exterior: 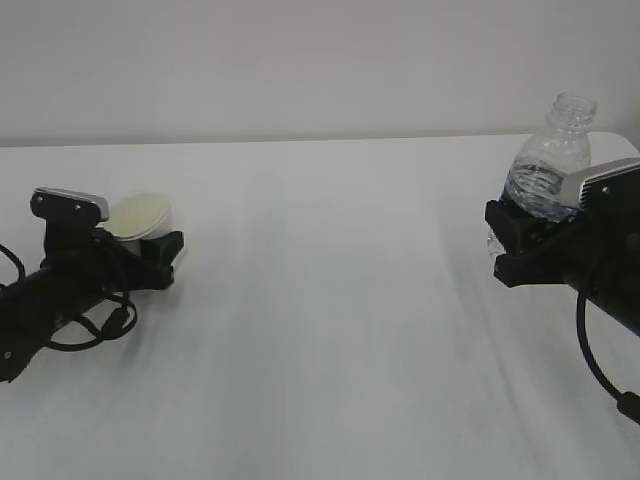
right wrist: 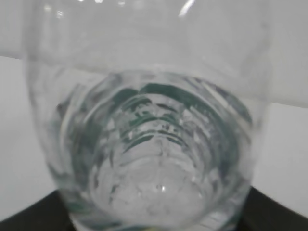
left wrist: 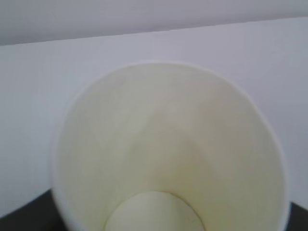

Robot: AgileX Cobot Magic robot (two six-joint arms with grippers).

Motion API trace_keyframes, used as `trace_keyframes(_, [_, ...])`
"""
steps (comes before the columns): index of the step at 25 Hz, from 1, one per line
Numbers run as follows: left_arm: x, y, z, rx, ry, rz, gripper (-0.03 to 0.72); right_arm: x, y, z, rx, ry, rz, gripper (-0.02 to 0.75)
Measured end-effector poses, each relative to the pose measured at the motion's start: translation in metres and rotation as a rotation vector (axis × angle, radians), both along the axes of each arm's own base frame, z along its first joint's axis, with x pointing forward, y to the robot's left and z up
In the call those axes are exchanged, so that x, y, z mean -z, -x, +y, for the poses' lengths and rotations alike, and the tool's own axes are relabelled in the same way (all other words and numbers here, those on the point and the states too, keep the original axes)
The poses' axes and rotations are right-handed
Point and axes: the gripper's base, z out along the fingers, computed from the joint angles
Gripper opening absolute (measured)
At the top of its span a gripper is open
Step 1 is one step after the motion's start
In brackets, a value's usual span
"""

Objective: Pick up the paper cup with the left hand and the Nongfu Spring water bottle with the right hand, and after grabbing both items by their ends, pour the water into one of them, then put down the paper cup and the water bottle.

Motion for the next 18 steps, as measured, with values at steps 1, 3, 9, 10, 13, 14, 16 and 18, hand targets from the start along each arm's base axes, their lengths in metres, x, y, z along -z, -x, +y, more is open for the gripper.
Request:
trace_keyframes(1, [0.0000,0.0011,-0.0032,0.040,-0.006,-0.003,0.481,0.0000,0.0000,0.0000,0.000,0.000,0.000,0.404])
trace_keyframes(3, [0.0000,0.0027,-0.0073,0.092,-0.015,-0.006,0.481,0.0000,0.0000,0.0000,0.000,0.000,0.000,0.404])
trace_keyframes(9, [0.0001,0.0038,-0.0098,0.126,-0.021,-0.007,0.480,0.0000,0.0000,0.0000,0.000,0.000,0.000,0.404])
trace_keyframes(10, [0.0001,0.0038,-0.0098,0.126,-0.021,-0.007,0.480,0.0000,0.0000,0.0000,0.000,0.000,0.000,0.404])
trace_keyframes(13, [0.0001,0.0038,-0.0098,0.126,-0.021,-0.007,0.479,0.0000,0.0000,0.0000,0.000,0.000,0.000,0.404])
trace_keyframes(14, [0.0001,0.0038,-0.0098,0.126,-0.021,-0.007,0.477,0.0000,0.0000,0.0000,0.000,0.000,0.000,0.404])
trace_keyframes(16, [0.0001,0.0041,-0.0103,0.131,-0.022,-0.007,0.477,0.0000,0.0000,0.0000,0.000,0.000,0.000,0.404])
trace_keyframes(18, [0.0001,0.0048,-0.0119,0.153,-0.025,-0.009,0.476,0.0000,0.0000,0.0000,0.000,0.000,0.000,0.404])
